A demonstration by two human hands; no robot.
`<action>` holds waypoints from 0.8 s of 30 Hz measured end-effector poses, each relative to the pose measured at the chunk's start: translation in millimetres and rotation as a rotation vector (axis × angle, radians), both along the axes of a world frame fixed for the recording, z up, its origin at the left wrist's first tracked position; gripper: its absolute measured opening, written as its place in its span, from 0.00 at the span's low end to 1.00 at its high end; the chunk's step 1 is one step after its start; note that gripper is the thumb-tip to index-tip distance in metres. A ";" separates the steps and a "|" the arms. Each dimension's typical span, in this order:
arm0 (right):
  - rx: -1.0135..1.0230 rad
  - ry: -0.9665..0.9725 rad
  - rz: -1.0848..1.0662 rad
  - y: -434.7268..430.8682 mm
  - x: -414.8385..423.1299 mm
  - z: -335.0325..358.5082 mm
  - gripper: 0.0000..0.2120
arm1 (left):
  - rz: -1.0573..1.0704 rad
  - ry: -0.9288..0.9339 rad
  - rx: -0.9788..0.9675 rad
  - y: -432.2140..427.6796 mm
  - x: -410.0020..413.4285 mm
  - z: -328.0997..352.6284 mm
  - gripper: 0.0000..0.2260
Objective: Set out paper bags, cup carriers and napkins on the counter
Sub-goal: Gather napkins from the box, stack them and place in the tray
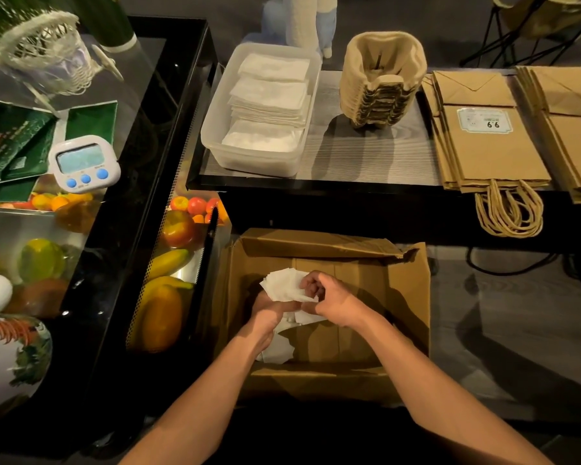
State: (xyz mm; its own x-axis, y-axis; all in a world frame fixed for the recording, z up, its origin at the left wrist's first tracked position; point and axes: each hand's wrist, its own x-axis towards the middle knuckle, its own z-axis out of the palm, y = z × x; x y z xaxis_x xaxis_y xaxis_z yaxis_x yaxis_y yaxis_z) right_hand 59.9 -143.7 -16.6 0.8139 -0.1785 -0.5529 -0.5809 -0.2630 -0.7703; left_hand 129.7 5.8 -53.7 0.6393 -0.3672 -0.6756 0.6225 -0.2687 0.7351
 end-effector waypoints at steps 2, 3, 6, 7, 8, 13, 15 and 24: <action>0.018 0.017 0.002 -1.6 1.0 0.5 0.16 | 0.000 0.013 0.003 0.5 0.7 -3.5 0.21; 0.001 0.033 0.017 -2.3 1.0 0.0 0.14 | -0.006 0.015 0.006 0.8 1.0 -5.6 0.22; -0.028 0.049 0.015 -5.7 -2.1 -4.1 0.10 | -0.026 0.015 0.013 0.6 0.7 -4.8 0.30; -0.031 0.040 -0.025 -6.5 -2.5 -4.8 0.10 | -0.031 0.023 0.015 0.7 1.2 -5.6 0.33; -0.039 0.024 -0.085 -6.8 -2.6 -6.1 0.11 | -0.034 0.033 0.011 0.3 1.6 -5.6 0.35; -0.016 0.079 -0.468 -0.3 -0.3 -13.7 0.24 | -0.012 0.076 -0.001 -1.1 1.1 -3.4 0.33; 0.096 0.258 -0.479 4.2 -3.6 -16.4 0.32 | -0.003 0.093 -0.071 0.1 0.2 0.2 0.28; 0.351 0.064 -0.632 0.1 -3.8 -26.1 0.16 | 0.044 0.242 -0.254 5.9 -1.7 13.4 0.20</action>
